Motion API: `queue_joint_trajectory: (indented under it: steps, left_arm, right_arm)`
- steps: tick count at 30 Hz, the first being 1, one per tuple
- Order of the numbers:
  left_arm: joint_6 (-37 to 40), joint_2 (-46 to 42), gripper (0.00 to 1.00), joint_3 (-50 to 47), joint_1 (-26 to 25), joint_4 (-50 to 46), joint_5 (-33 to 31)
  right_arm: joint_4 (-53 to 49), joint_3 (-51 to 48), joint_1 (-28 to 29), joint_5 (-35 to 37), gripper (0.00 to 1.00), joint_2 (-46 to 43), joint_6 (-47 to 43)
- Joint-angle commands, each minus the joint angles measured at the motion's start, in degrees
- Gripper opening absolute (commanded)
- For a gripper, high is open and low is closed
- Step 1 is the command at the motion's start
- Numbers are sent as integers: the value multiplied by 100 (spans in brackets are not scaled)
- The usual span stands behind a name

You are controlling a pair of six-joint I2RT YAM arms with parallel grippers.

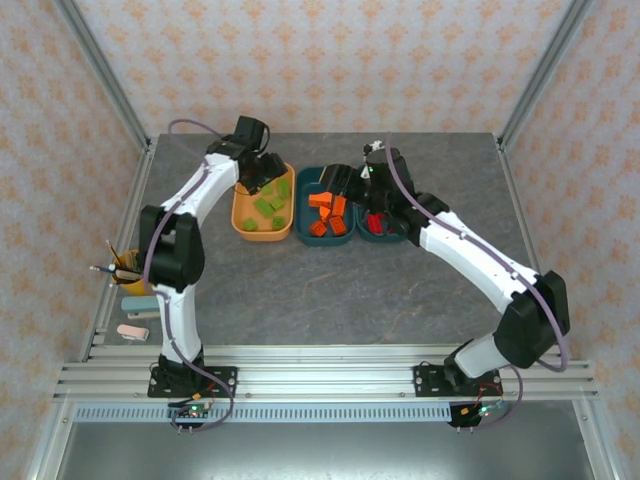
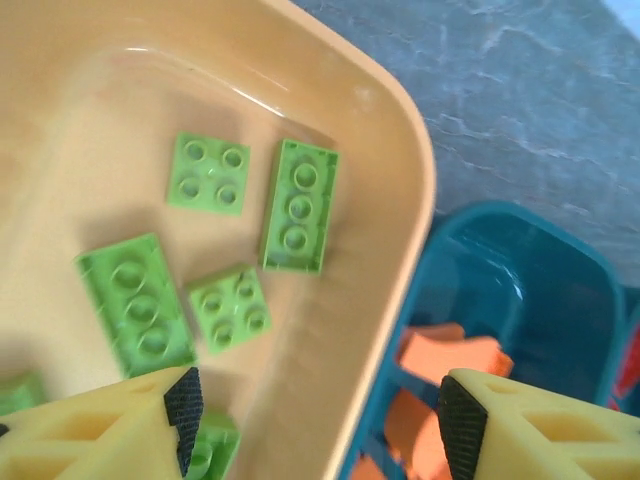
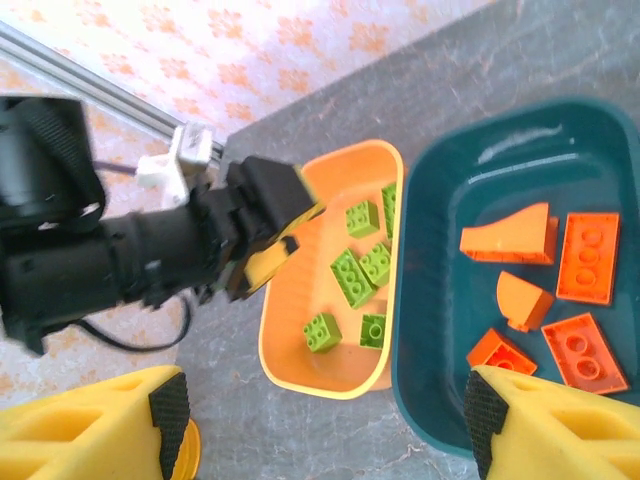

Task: Sort the legos into containers by color

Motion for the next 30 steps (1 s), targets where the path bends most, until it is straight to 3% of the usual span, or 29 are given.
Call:
queue_joint_trajectory:
  steps: [1,11,12,13,14,16,21,24,28,30]
  left_arm:
    - [-117,-988,69,-605,-71,-136,-403]
    - [-177,-3910,77,-3232,-419,-580,-683]
    - [-194,-4217,80,-3452,-436,-622,-657]
    - [-197,-4473,94,-3642,-437,-662,-599]
    - [-178,-4662,100,-3771,-437,-708,-540]
    - [-3,-5009,100,-3922,-523,-927,-600]
    - [515,-5410,100,-3969,-743,-1439,-1161]
    - [701,-5580,100,-4060,-801,-1526,-1644]
    - [489,-5847,100,-4328,-931,-1420,-2981]
    - [439,-5984,100,-4616,-956,-1100,-3600]
  right_arm:
    - [-280,-42,52,264,75,-464,-653]
    - [-1738,-382,90,417,77,-1781,-1865]
    - [-1927,-369,92,474,81,-1859,-1898]
    - [-2212,-304,90,587,89,-1909,-1890]
    - [-2440,-219,82,702,94,-1910,-1861]
    - [-3103,2,51,1129,100,-1852,-1686]
    - [-3675,-111,-121,1531,100,-2018,-1307]
    - [-3832,-410,-145,2462,100,-2291,-833]
    - [-4147,-777,-440,3254,100,-2276,-458]
    - [-3799,-1222,-609,3586,100,-2463,-431]
